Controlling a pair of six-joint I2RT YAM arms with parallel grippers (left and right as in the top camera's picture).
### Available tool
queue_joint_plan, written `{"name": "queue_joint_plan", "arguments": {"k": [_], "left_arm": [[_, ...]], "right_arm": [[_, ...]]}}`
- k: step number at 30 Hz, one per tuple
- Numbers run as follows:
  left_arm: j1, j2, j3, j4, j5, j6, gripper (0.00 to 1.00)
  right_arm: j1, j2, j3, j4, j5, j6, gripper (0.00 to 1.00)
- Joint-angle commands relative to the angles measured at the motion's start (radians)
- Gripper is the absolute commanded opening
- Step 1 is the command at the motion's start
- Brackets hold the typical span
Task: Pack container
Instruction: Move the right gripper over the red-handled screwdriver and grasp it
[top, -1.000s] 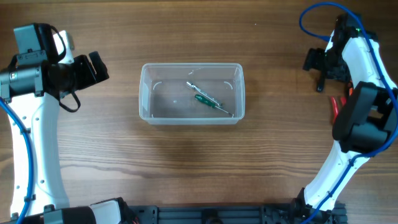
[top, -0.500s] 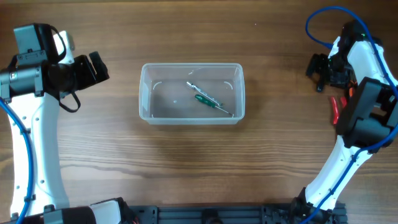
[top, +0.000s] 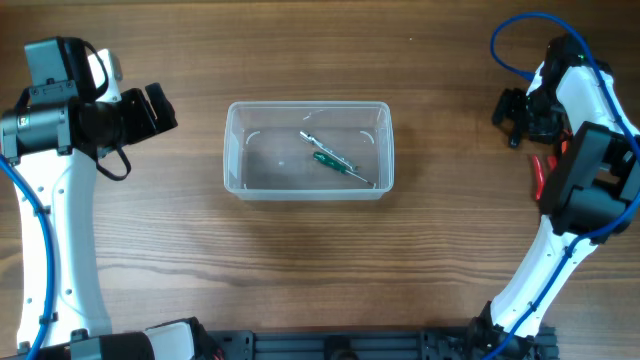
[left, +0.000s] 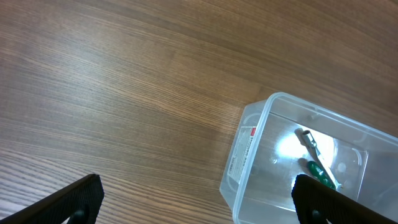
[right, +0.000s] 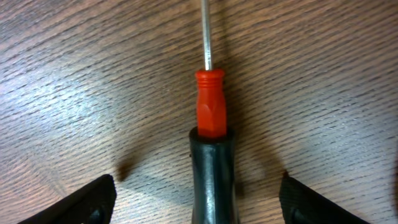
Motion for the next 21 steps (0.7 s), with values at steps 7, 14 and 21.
{"name": "queue_joint_plan", "arguments": {"k": [7,14,21], "left_arm": [[-0.005,0.005,0.002,0.0,0.019,0.005,1.0],[-0.005,0.005,0.002,0.0,0.019,0.005,1.0],[-0.005,0.005,0.002,0.0,0.019,0.005,1.0]], "right_arm": [[-0.002,0.055,-0.005,-0.007,0.006,0.025,0.54],[-0.002,0.055,-0.005,-0.01,0.005,0.025,0.38],[-0.002,0.055,-0.005,-0.01,0.004,0.021,0.29]]}}
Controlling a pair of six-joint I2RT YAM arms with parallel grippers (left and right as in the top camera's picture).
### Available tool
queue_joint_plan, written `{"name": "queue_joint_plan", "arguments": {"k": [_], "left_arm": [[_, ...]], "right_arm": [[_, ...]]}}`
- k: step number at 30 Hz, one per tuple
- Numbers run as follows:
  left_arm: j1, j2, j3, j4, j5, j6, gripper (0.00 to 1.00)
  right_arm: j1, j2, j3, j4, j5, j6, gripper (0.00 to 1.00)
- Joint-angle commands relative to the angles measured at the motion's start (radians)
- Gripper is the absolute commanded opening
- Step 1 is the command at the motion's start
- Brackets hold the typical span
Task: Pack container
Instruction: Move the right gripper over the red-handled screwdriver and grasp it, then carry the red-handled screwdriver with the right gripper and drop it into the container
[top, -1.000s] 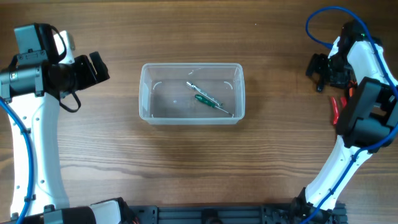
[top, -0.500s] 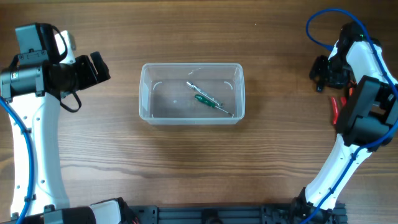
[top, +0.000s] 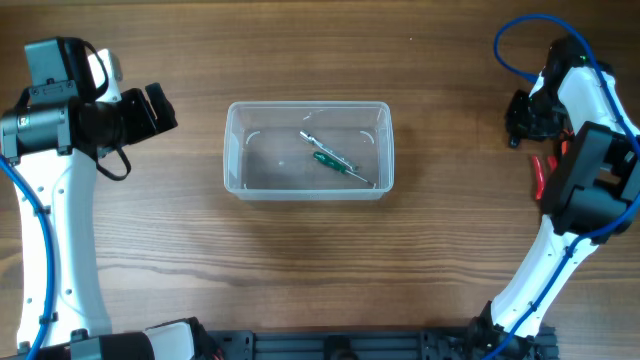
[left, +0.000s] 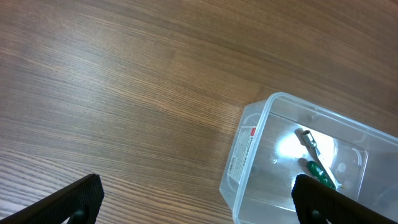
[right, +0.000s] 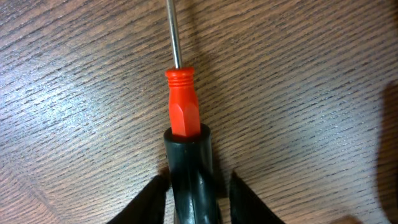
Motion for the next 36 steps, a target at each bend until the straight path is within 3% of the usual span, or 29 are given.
{"name": "queue_joint_plan", "arguments": {"k": [1,4,8,12,21,27,31,36], "left_arm": [[-0.005,0.005,0.002,0.0,0.019,0.005,1.0],[-0.005,0.005,0.002,0.0,0.019,0.005,1.0],[-0.005,0.005,0.002,0.0,0.019,0.005,1.0],[-0.005,0.005,0.002,-0.002,0.019,0.005,1.0],[-0.005,0.005,0.002,-0.004,0.019,0.005,1.0],[-0.005,0.005,0.002,-0.004,0.019,0.005,1.0],[-0.005,0.005,0.002,-0.004,0.019,0.005,1.0],[-0.005,0.006,0.002,-0.005,0.019,0.006,1.0]], "right_arm": [[0.004,0.053,-0.005,-0.003,-0.022,0.002,0.29],[0.004,0.052,-0.005,0.001,-0.023,0.002,0.28],[0.004,0.052,-0.005,0.005,-0.022,0.002,0.13],[0.004,0.052,-0.004,0.015,-0.023,0.002,0.04],[0.047,-0.035,0.029,-0.045,-0.153,-0.133,0.04],[0.209,-0.28,0.059,-0.097,-0.214,-0.301,0.04],[0.418,-0.476,0.059,-0.082,-0.2,-0.493,0.04],[0.694,-0.538,0.057,-0.113,-0.189,-0.794,0.04]]}}
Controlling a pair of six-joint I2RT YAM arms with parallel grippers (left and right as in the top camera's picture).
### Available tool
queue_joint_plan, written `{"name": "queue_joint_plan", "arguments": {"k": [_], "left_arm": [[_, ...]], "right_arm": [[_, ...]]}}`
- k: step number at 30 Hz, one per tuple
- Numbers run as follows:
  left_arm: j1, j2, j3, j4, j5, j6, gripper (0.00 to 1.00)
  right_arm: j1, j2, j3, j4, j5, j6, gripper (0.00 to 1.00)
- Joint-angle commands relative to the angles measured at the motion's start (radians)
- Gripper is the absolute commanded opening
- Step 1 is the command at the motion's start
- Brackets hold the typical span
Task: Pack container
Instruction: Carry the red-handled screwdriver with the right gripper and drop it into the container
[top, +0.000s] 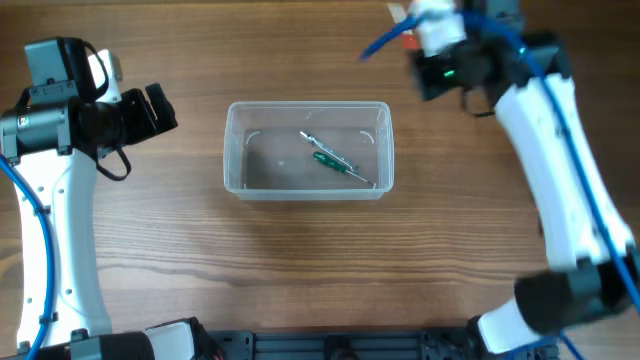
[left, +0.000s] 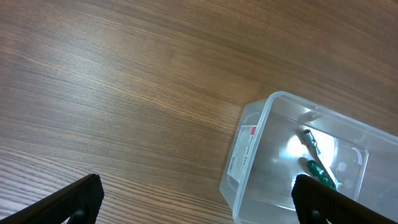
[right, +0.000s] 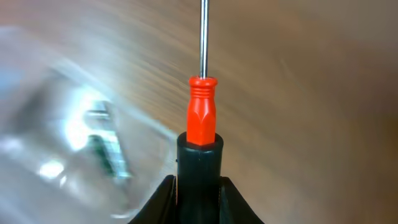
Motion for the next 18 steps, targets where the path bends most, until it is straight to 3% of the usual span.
{"name": "queue_joint_plan", "arguments": {"k": [1,8,18], "left_arm": [[-0.005,0.005,0.002,-0.001,0.019,0.005,1.0],[-0.005,0.005,0.002,-0.001,0.019,0.005,1.0],[-0.002,0.005,0.002,-0.001,0.008,0.005,1.0]], "right_arm": [[0.169,0.014,-0.013,-0.042,-0.004,-0.314,0.04],[0.359,0.135,-0.044,-0.045,-0.089,-0.493,0.04],[0.42,0.392,-0.044,-0.041,-0.11,-0.477,0.14]]}}
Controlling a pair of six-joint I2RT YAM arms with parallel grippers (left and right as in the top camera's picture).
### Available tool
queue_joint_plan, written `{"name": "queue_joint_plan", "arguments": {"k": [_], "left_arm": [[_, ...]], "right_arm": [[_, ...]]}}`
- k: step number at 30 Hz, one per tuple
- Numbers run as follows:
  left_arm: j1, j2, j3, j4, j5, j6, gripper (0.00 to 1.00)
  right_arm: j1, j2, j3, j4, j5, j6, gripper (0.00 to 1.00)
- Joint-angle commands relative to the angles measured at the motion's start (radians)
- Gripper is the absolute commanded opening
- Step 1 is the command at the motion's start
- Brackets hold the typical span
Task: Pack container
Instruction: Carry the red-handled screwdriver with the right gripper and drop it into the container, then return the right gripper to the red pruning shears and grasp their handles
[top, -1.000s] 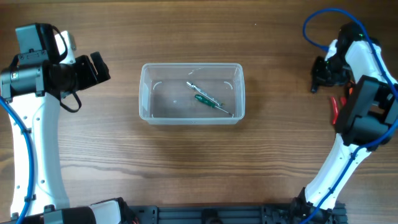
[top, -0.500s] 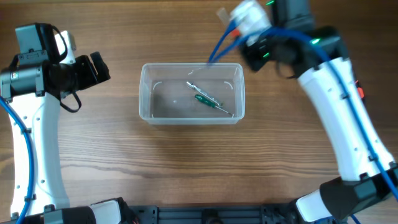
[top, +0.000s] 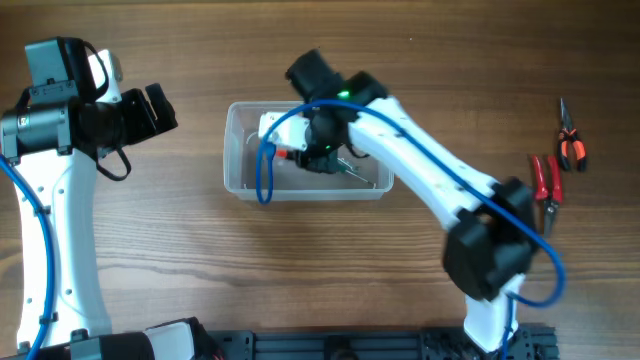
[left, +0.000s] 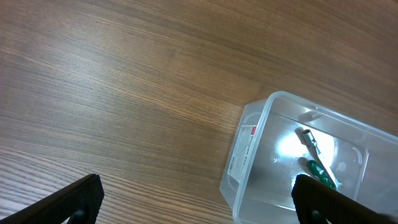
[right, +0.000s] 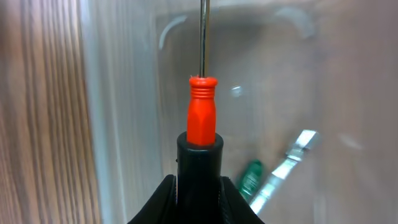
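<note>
The clear plastic container (top: 236, 150) sits mid-table, holding a green screwdriver (top: 345, 166) and a thin silver tool (top: 312, 139). My right gripper (top: 318, 150) hangs over the container's inside, shut on the black handle (right: 199, 171) of a screwdriver with a red neck (right: 202, 112); its shaft points toward the container's left end. The wrist view also shows the green screwdriver (right: 251, 178) and silver tool (right: 291, 158) below. My left gripper (top: 160, 110) waits open left of the container (left: 249, 149), holding nothing.
Orange-handled pliers (top: 568, 143) and red-handled pliers (top: 543, 178) lie on the wooden table at the far right. The right arm stretches diagonally across the table's right half. A blue cable loops beside the container's left part.
My right gripper, still holding the red-and-black screwdriver, was over the table beyond the container's far right corner; now it is over the container's inside. The left arm is unchanged.
My right gripper stood open around the red-and-black screwdriver lying on the table at the far right. It then was shut on the handle. Later it held the screwdriver near the container's far right corner, and now above the container's inside.
</note>
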Motion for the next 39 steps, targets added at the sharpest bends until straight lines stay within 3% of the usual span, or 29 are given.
{"name": "queue_joint_plan", "arguments": {"k": [1,4,7,9,14,22,23,24,25,28,34,39], "left_arm": [[-0.002,0.005,0.002,0.0,0.008,0.005,1.0],[-0.002,0.005,0.002,0.0,0.008,0.005,1.0],[-0.002,0.005,0.002,0.0,0.008,0.005,1.0],[-0.002,0.005,0.002,-0.001,0.008,0.005,1.0],[-0.002,0.005,0.002,-0.006,0.008,0.005,1.0],[-0.002,0.005,0.002,-0.008,0.008,0.005,1.0],[-0.002,0.005,0.002,-0.008,0.008,0.005,1.0],[-0.002,0.005,0.002,-0.008,0.008,0.005,1.0],[-0.002,0.006,0.002,-0.008,0.008,0.005,1.0],[-0.002,0.005,0.002,-0.008,0.008,0.005,1.0],[-0.002,0.005,0.002,-0.008,0.008,0.005,1.0],[-0.002,0.006,0.002,0.004,0.008,0.005,1.0]], "right_arm": [[0.0,0.077,-0.008,-0.001,-0.028,-0.015,0.15],[-0.002,0.101,-0.008,0.003,-0.028,-0.016,0.2],[-0.002,0.105,-0.008,0.019,-0.028,-0.016,0.41],[-0.002,0.105,-0.008,0.026,-0.025,-0.016,0.48],[-0.002,0.104,-0.008,0.026,-0.015,-0.015,0.47],[-0.047,-0.034,0.098,0.076,0.247,0.332,0.5],[-0.068,-0.064,0.117,0.076,0.267,0.402,0.66],[-0.096,-0.098,0.135,0.074,0.282,0.481,0.85],[-0.131,-0.13,0.149,0.07,0.285,0.544,0.93],[-0.271,-0.228,0.159,0.043,0.285,0.685,1.0],[-0.668,-0.333,0.159,-0.174,0.283,0.923,1.0],[-0.932,-0.32,0.118,-0.297,0.224,0.881,1.0]]}}
